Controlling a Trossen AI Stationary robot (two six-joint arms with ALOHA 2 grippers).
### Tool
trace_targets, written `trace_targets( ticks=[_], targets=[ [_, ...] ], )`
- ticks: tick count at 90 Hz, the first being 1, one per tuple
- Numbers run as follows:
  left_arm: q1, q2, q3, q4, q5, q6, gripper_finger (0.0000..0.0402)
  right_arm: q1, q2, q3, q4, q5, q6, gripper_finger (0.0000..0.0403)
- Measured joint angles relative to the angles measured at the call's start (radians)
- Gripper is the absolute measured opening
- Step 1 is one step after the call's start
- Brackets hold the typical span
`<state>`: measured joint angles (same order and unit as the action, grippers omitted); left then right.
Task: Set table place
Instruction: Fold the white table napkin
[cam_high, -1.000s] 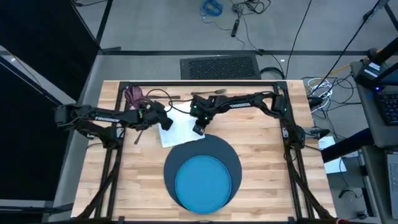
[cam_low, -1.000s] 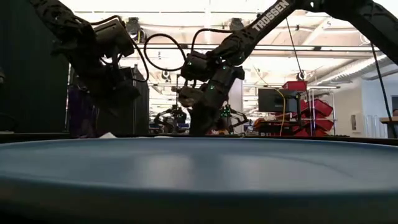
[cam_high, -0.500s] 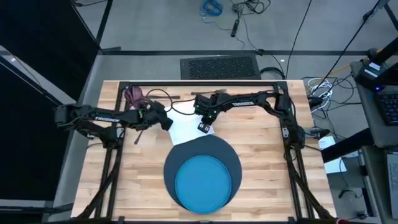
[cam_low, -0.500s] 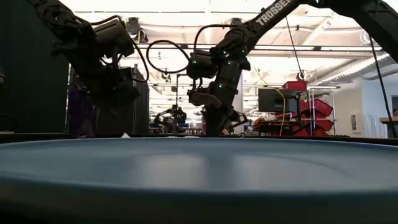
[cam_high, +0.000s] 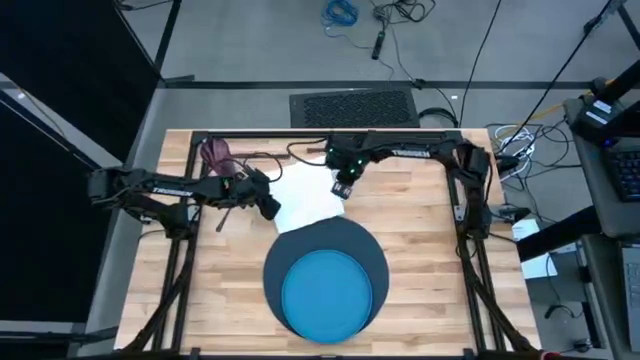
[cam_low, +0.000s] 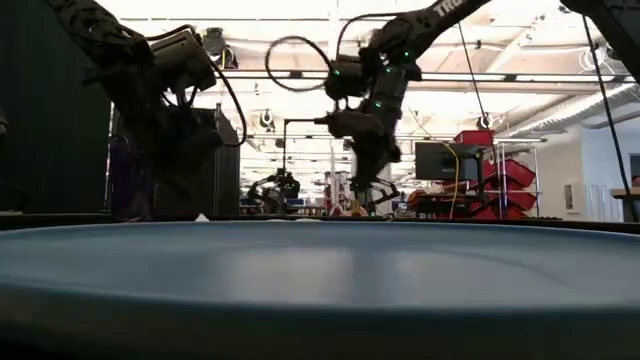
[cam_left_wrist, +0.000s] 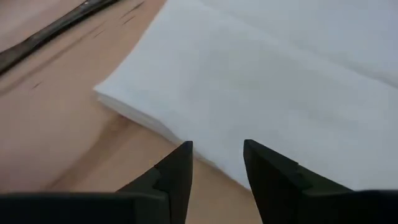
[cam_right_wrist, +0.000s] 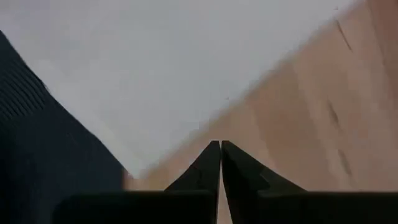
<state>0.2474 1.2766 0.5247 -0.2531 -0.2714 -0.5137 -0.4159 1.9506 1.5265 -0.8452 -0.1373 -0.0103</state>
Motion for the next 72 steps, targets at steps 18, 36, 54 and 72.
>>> trace_targets(
  ticks=[18,36,54,72],
  targets=[
    [0.000,0.000,0.000,0.029,0.000,-0.018,0.0130,-0.094,-0.112,-0.006,0.091,-0.040,-0.055,0.0000],
    [0.000,0.000,0.000,0.170,-0.003,-0.021,0.0130,-0.182,-0.198,-0.036,0.225,-0.053,0.148,0.0000],
    [-0.010,0.000,0.000,0.184,0.013,0.022,0.0130,-0.188,-0.187,-0.039,0.232,-0.155,0.143,0.0000],
    [-0.027,0.000,0.000,0.174,0.092,-0.053,0.0130,-0.167,-0.185,-0.039,0.304,-0.251,0.098,0.0000]
  ],
)
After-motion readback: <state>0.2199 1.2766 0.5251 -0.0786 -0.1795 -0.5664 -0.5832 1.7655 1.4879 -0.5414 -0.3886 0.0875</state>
